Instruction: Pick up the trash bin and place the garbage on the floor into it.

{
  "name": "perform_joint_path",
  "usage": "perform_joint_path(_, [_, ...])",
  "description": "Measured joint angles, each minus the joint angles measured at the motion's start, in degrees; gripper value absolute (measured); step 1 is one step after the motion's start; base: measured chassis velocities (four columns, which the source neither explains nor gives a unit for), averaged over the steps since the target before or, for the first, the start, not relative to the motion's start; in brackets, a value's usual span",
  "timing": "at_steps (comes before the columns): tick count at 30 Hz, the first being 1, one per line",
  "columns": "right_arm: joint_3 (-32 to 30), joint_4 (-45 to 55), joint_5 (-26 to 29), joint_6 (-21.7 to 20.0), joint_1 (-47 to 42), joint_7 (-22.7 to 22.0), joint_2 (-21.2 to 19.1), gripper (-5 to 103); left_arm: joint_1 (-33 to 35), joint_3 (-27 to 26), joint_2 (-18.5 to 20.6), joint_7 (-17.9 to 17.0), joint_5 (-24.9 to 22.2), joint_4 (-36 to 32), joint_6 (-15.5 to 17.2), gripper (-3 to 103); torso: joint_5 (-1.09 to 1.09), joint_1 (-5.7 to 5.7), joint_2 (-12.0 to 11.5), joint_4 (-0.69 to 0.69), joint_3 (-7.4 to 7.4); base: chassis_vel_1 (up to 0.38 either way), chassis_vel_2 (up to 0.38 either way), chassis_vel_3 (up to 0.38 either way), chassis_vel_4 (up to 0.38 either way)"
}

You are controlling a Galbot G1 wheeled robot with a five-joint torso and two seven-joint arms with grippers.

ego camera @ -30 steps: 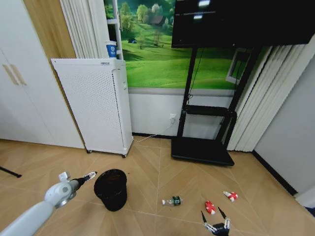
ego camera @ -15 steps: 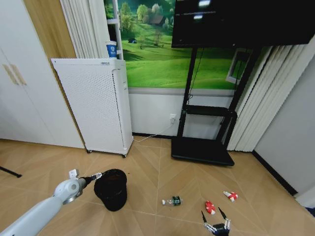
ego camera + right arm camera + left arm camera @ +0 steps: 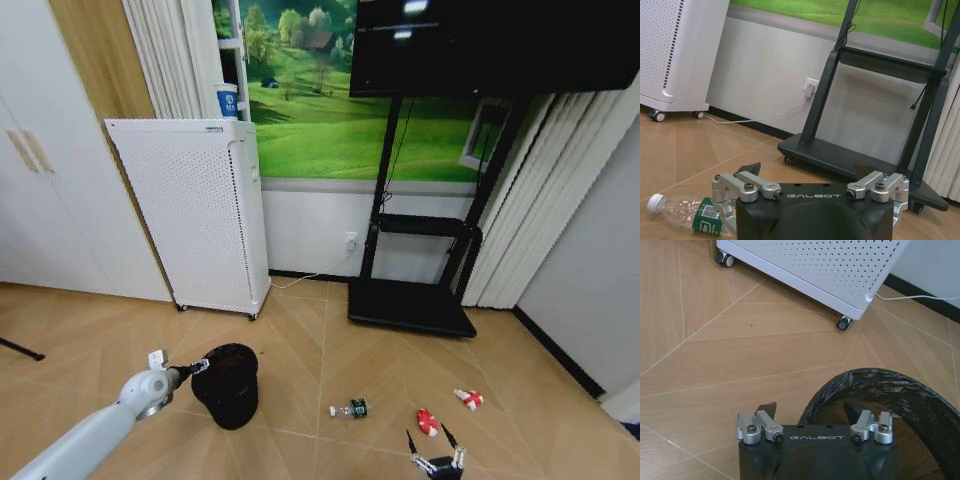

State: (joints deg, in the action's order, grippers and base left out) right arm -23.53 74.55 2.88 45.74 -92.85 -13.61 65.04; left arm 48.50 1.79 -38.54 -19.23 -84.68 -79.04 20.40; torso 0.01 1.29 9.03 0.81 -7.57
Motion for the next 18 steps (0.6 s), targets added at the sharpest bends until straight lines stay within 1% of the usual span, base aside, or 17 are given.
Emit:
perform_joint_path(1, [0.0,0.0,-0.1,0.0,-0.1,0.0,0.1,100,0.0,0.1,-0.2,-0.1,0.1,0.2,0.0,78,-0.01,0.0,0.0,0.0,0.0,0.0,0.0,0.0,0.0])
perform_joint_path(2, [0.0,0.0,-0.1,0.0,-0.2,0.0,0.3,100,0.0,0.1,-0.3,-0.2,0.2,0.3,0.0,69,-0.01,0.0,0.0,-0.01,0.0,0.0,0.0,0.0,0.0])
perform_joint_path(3, [0.0,0.0,-0.1,0.0,-0.2,0.0,0.3,100,0.0,0.1,-0.3,-0.2,0.2,0.3,0.0,69,-0.01,0.0,0.0,-0.01,0.0,0.0,0.0,0.0,0.0])
perform_joint_path(5, [-0.1,0.1,-0.2,0.0,-0.2,-0.1,0.5,100,0.2,0.1,-0.4,-0.5,0.3,0.3,0.1,57,0.0,0.0,0.0,-0.02,0.0,0.0,0.0,0.0,0.0])
perform_joint_path(6, [-0.1,0.1,-0.2,0.0,-0.2,-0.1,0.5,100,0.2,0.1,-0.4,-0.5,0.3,0.3,0.1,57,0.0,0.0,0.0,-0.02,0.0,0.0,0.0,0.0,0.0])
perform_joint_path(8, [-0.1,0.6,-0.2,0.0,-0.1,-0.4,0.7,100,0.6,0.1,-0.5,-0.5,0.4,0.2,0.4,47,-0.01,0.0,0.0,-0.02,0.0,0.0,0.0,0.0,0.0])
perform_joint_path(9, [-0.1,0.6,-0.2,0.0,-0.1,-0.4,0.7,100,0.6,0.1,-0.5,-0.5,0.4,0.2,0.4,47,-0.01,0.0,0.0,-0.02,0.0,0.0,0.0,0.0,0.0])
perform_joint_path(11, [-0.1,0.9,-0.1,0.0,-0.1,-0.5,0.9,100,0.8,0.1,-0.6,-0.5,0.6,-0.1,0.4,36,-0.01,0.0,0.0,-0.02,0.0,0.0,0.0,0.0,0.0])
perform_joint_path(12, [-0.1,0.9,-0.1,0.0,-0.1,-0.5,0.9,100,0.8,0.1,-0.6,-0.5,0.6,-0.1,0.4,36,-0.01,0.0,0.0,-0.02,0.0,0.0,0.0,0.0,0.0])
perform_joint_path(15, [-0.3,1.3,-0.1,0.0,-0.4,-0.5,1.0,100,1.4,0.0,-0.8,-0.4,1.3,-0.4,0.1,20,-0.01,0.0,0.0,-0.02,0.0,0.0,0.0,0.0,0.0])
perform_joint_path(16, [-0.3,1.3,-0.1,0.0,-0.4,-0.5,1.0,100,1.4,0.0,-0.8,-0.4,1.3,-0.4,0.1,20,-0.01,0.0,0.0,-0.02,0.0,0.0,0.0,0.0,0.0])
perform_joint_path(18, [-0.7,1.9,0.1,0.0,-0.7,-0.6,0.7,100,2.5,-0.9,-0.9,-0.4,1.8,-1.2,-0.5,9,0.0,0.0,0.0,0.0,0.0,0.0,0.0,0.0,0.0])
